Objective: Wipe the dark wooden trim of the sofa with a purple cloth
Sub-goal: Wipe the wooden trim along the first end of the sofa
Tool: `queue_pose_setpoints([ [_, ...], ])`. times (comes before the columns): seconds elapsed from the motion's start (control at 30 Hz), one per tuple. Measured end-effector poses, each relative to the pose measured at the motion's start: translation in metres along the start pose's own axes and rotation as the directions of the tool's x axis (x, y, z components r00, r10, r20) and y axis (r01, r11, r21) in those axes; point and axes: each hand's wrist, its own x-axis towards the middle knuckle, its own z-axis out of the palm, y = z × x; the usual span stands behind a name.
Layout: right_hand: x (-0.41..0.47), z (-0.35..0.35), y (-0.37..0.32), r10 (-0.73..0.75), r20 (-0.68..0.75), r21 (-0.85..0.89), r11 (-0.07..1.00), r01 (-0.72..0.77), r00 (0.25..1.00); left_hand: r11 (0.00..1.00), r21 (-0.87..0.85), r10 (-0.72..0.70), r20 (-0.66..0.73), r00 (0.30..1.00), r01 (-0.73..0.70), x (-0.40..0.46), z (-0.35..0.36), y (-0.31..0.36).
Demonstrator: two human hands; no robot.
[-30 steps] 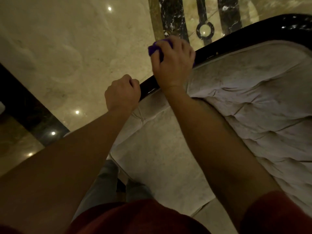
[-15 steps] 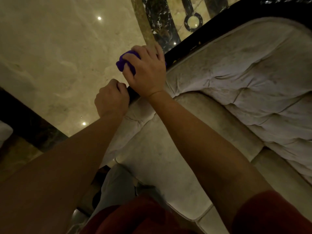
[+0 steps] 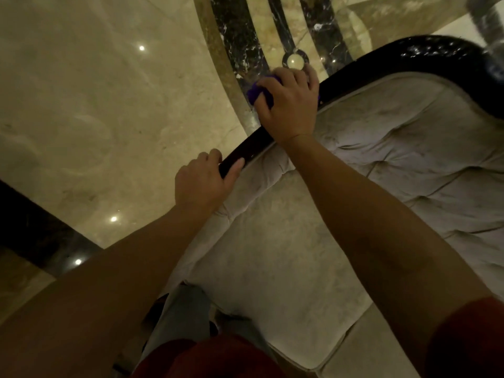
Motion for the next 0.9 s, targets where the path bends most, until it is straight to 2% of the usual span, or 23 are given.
queue_pose_setpoints([
  [0.1, -0.013, -0.010, 0.000, 0.057, -0.013, 0.005, 0.998, -0.057, 0.998, 0.988, -0.025, 0.152, 0.046, 0.987, -0.151, 0.003, -0.004, 0.000],
  [0.2, -0.029, -0.010, -0.009, 0.112, -0.029, 0.012, 0.994, -0.112, 0.993, 0.948, -0.025, 0.318, 0.060, 0.946, -0.317, 0.006, -0.005, 0.001],
  [0.33, -0.033, -0.006, -0.010, 0.067, -0.021, -0.005, 0.998, -0.067, 0.998, 0.914, 0.017, 0.401, 0.103, 0.910, -0.405, 0.009, -0.008, 0.000],
  [0.4, -0.026, -0.005, 0.000, -0.005, -0.009, -0.036, 0.999, 0.004, 1.000, 0.855, 0.079, 0.501, 0.127, 0.856, -0.512, 0.012, -0.008, -0.001],
  [0.5, -0.012, -0.005, 0.018, -0.065, -0.006, -0.099, 0.993, 0.064, 0.998, 0.715, 0.167, 0.660, 0.157, 0.735, -0.679, 0.015, -0.005, -0.004],
  [0.7, 0.025, -0.018, 0.053, 0.012, -0.079, -0.228, 0.973, -0.030, 0.997, 0.695, 0.187, 0.665, 0.199, 0.720, -0.694, 0.016, -0.002, -0.005],
  [0.9, 0.010, -0.017, 0.025, 0.158, -0.041, -0.180, 0.970, -0.163, 0.987, 0.725, 0.182, 0.625, 0.231, 0.746, -0.664, 0.017, -0.006, -0.003],
])
